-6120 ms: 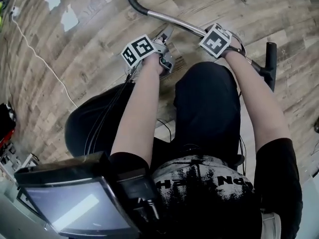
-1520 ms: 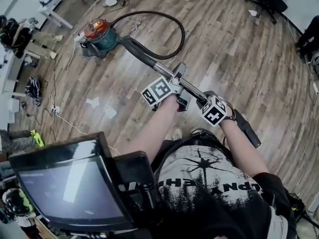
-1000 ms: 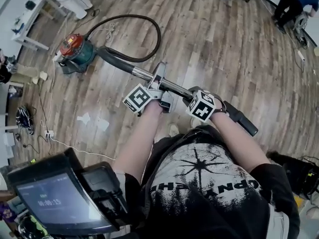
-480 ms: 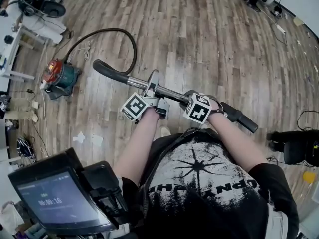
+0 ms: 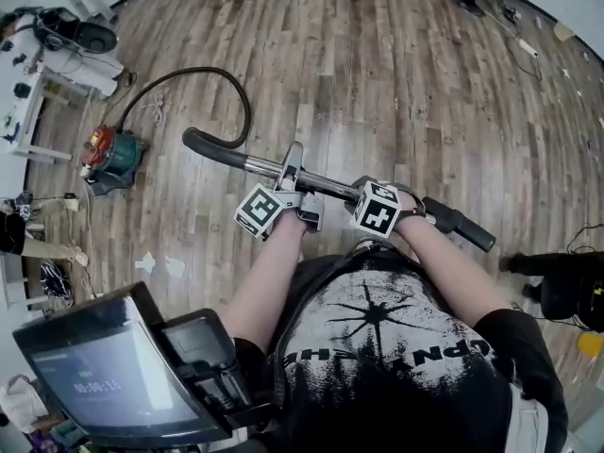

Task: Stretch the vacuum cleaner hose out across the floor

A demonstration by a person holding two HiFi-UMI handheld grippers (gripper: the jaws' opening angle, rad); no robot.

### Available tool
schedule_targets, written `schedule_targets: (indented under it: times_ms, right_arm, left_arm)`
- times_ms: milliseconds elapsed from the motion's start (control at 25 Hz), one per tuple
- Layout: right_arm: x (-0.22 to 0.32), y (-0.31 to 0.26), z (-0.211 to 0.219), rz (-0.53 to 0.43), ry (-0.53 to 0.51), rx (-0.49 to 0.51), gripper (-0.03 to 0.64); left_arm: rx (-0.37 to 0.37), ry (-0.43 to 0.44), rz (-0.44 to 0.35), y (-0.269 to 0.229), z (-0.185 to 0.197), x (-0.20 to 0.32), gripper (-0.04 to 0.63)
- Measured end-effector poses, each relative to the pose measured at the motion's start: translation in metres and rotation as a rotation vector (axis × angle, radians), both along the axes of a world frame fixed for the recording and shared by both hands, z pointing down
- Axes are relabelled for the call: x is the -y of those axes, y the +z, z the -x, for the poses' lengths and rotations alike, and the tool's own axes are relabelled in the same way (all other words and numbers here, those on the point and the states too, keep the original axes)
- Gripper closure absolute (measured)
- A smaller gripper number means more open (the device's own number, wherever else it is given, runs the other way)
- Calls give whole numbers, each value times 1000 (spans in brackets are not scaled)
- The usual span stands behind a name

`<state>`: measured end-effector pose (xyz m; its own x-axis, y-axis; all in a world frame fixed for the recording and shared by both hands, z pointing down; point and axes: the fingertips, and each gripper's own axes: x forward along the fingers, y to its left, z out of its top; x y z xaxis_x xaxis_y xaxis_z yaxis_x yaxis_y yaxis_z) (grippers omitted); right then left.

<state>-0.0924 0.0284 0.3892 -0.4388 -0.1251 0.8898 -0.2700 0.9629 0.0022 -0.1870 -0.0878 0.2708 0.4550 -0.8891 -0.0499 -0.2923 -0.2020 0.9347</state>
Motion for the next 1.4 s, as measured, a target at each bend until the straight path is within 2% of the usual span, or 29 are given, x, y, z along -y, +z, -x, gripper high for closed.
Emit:
schedule_targets:
  times_ms: [200, 320, 360, 440, 560, 680, 840, 1000, 1120, 1400]
  right_arm:
    - [-1, -6, -43, 9, -23, 5, 531]
    - [-1, -6, -58, 15, -30, 16, 531]
    - [0, -5, -61, 16, -29, 19, 530]
    - [1, -4, -63, 15, -23, 27, 529]
    - [5, 0, -63, 18, -12, 32, 528]
    - [22, 4, -59, 19, -8, 23, 529]
    - [51, 5, -52, 23, -10, -10, 529]
    - [82, 1, -44, 9, -7, -31, 529]
    - [99, -3, -42, 5, 0, -34, 531]
    - [114, 3, -48, 25, -48, -38, 531]
  left_arm:
    - [-1, -19, 10, -5, -42, -1, 543]
    - [-76, -8, -7, -16, -65, 0, 543]
    - [-70, -8, -6, -16, -69, 1, 543]
    - [0, -12, 11, -7, -67, 3, 543]
    - [-23, 3, 10, -6, -71, 9, 543]
    - [15, 0, 26, 4, -62, 25, 543]
    - [-9, -2, 40, 11, -51, 55, 543]
    - [-68, 9, 19, 0, -45, 85, 543]
    - [-32, 7, 29, 2, -40, 101, 543]
    - [-35, -35, 44, 10, -40, 115, 543]
